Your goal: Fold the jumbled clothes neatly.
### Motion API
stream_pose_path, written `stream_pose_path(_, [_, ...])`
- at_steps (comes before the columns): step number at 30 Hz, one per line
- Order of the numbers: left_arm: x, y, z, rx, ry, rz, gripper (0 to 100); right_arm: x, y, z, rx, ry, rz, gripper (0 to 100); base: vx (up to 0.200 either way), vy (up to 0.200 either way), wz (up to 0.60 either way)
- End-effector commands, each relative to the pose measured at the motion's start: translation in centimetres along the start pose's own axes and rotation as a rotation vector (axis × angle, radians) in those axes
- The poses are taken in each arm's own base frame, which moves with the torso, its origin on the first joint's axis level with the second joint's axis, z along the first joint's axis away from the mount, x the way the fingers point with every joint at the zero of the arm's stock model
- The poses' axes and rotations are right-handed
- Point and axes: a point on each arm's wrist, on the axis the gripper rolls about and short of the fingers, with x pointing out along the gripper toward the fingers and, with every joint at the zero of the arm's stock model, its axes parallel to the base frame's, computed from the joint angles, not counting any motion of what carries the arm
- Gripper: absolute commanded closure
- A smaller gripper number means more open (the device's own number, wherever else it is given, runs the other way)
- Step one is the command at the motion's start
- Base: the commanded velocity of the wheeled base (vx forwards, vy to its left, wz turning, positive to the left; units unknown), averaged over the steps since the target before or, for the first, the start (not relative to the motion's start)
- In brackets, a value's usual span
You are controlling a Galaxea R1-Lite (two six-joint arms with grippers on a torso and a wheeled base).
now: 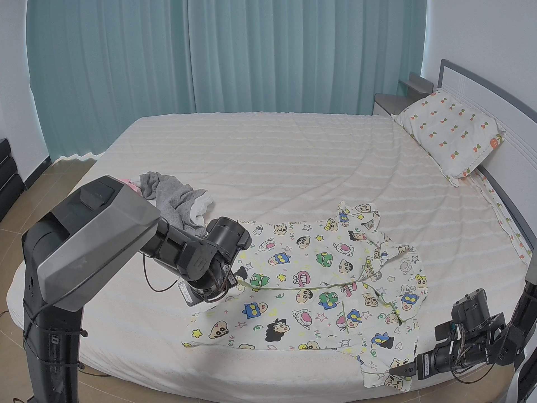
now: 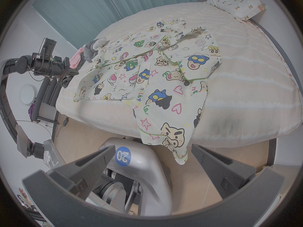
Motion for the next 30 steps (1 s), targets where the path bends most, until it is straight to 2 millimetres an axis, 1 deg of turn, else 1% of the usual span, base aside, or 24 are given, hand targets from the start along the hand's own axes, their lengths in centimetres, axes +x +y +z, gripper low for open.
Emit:
stream_pose_path(1, [0.3,0.6,0.3,-0.013,0.011,0.010,100,-0.1,-0.1,-0.4,0.002,0.013,-0.002,0,0.000,0.000,0.00])
stream_pose_path(2, [0.3,0.7,0.4,-0.014,0.014,0.010,100,-0.1,-0.1,-0.4,0.002,0.013,-0.002,0,0.000,0.000,0.00])
stream_pose_path(3, [1.3,1.2,0.8,-0.034,0.072,-0.003,100,-0.1,-0.1,-0.4,0.001,0.012,-0.003,0,0.000,0.000,0.00])
stream_pose_path(6, [1.6,1.6,1.4,-0.059,0.126,-0.040,100,-0.1,-0.1,-0.4,0.001,0.012,-0.003,0,0.000,0.000,0.00])
stream_pose_path(7, [1.9,1.9,2.0,-0.079,0.151,-0.061,0,-0.2,-0.1,-0.4,0.001,0.009,-0.003,0,0.000,0.000,0.00])
stream_pose_path(11, [1.8,2.2,2.1,-0.085,0.181,-0.080,0,-0.2,-0.1,-0.4,0.001,0.010,-0.003,0,0.000,0.000,0.00])
stream_pose_path(16, [1.8,2.0,1.3,-0.065,0.230,-0.094,0,-0.2,-0.1,-0.4,0.001,0.010,-0.003,0,0.000,0.000,0.00])
stream_pose_path(20, [2.0,2.1,1.1,-0.054,0.242,-0.085,0,-0.2,-0.1,-0.4,0.001,0.011,-0.002,0,0.000,0.000,0.00])
stream_pose_path(22, [2.2,2.2,1.0,-0.032,0.259,-0.068,0,-0.1,-0.1,-0.4,0.001,0.012,-0.002,0,0.000,0.000,0.00])
stream_pose_path(28, [2.7,1.1,1.6,0.014,0.324,0.033,0,-0.2,-0.1,-0.4,0.001,0.010,-0.003,0,0.000,0.000,0.00])
stream_pose_path(30, [2.9,1.0,1.3,0.032,0.337,0.068,0,-0.2,0.0,-0.4,0.000,0.011,-0.001,0,0.000,0.000,0.00])
